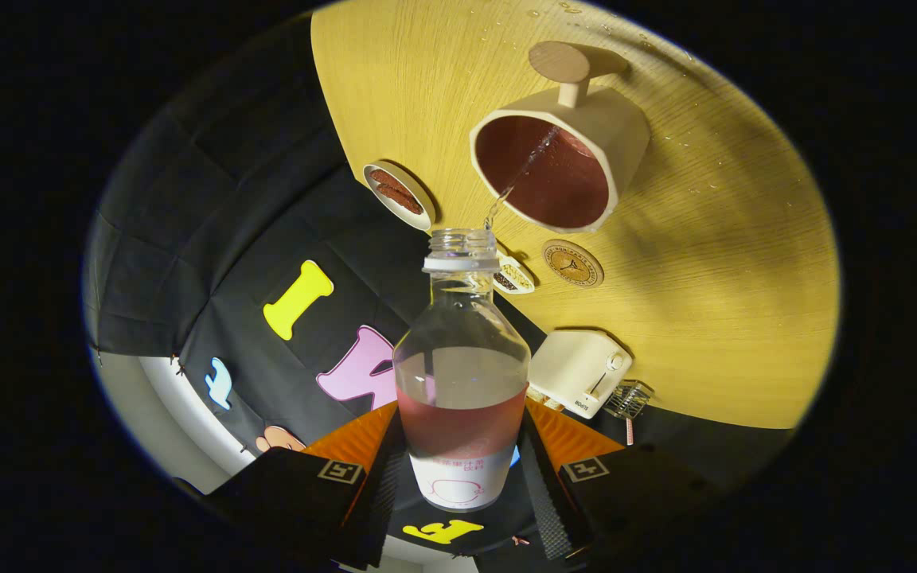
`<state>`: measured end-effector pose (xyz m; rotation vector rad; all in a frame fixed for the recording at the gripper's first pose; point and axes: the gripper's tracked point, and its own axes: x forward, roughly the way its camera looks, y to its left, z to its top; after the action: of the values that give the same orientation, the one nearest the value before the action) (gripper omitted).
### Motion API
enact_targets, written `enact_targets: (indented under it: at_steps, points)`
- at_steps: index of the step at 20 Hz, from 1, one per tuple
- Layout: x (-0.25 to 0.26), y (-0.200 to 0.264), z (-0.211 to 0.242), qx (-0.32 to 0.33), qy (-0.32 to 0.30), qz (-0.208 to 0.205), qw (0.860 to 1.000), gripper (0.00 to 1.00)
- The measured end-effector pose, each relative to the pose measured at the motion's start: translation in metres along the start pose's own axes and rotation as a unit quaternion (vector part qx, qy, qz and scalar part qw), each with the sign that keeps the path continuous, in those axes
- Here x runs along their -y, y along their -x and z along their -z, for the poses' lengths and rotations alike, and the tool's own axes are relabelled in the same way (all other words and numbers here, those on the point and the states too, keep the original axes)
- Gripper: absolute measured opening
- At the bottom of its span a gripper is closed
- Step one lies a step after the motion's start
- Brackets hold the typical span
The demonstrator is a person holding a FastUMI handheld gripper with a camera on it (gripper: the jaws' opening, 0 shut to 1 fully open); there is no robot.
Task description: Take the bottle from table, then pour the juice into the cup, finally place the bottle on the coaster
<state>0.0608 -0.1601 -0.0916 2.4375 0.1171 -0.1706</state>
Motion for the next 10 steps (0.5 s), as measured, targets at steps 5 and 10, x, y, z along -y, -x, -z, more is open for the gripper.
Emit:
enact_targets:
  at_steps: [5,10]
  points:
    - [0.0028,-0.0016,0.0002,-0.004,0.005,0.018,1.000,0.76]
    - [0.0065,-0.0012,0.0018,-0.001,0.007,0.025,1.000,0.76]
